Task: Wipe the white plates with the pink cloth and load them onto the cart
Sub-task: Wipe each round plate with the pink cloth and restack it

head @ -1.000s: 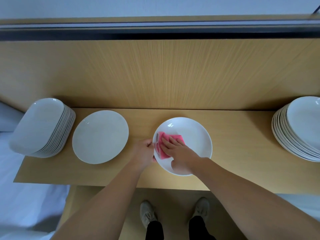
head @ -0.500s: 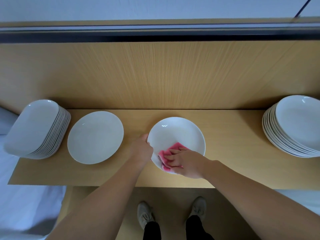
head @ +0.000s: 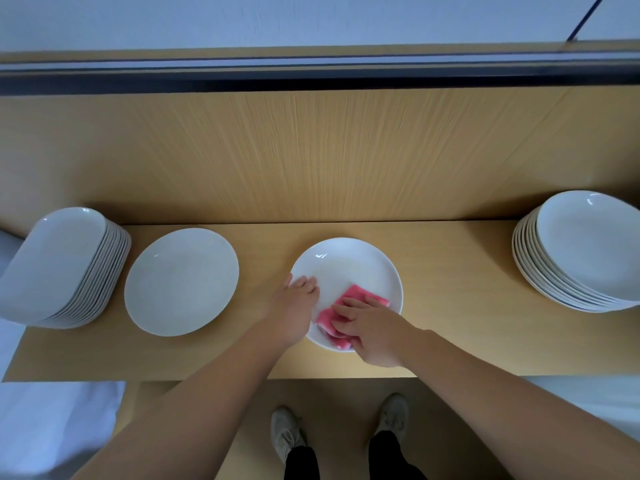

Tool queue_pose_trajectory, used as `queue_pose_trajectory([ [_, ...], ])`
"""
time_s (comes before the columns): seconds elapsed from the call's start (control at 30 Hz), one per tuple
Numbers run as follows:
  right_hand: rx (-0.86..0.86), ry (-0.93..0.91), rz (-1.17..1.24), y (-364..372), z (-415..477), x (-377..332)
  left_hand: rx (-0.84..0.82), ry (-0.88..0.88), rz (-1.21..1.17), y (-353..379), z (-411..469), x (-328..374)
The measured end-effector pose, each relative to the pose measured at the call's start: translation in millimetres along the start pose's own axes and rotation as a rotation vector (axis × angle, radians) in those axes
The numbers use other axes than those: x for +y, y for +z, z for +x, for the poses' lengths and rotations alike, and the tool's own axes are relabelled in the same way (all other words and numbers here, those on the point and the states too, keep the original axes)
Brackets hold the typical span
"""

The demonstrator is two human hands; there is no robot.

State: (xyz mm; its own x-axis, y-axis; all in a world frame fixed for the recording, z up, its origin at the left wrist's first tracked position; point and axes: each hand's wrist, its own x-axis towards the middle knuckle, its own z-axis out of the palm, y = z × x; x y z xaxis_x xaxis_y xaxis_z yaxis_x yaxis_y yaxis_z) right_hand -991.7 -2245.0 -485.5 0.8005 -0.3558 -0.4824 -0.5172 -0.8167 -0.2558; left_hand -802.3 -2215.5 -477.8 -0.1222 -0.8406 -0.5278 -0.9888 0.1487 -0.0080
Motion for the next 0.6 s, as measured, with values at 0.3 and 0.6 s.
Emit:
queue_pose_trajectory([
  [0.3, -0.164, -0.002, -0.217, -20, -9, 31, 0.003, 0.060, -0.058, 5, 0, -7],
  [0.6, -0.062, 0.203, -0.260, -32, 5, 46, 0.039, 0.084, -0.068, 10, 5, -10],
])
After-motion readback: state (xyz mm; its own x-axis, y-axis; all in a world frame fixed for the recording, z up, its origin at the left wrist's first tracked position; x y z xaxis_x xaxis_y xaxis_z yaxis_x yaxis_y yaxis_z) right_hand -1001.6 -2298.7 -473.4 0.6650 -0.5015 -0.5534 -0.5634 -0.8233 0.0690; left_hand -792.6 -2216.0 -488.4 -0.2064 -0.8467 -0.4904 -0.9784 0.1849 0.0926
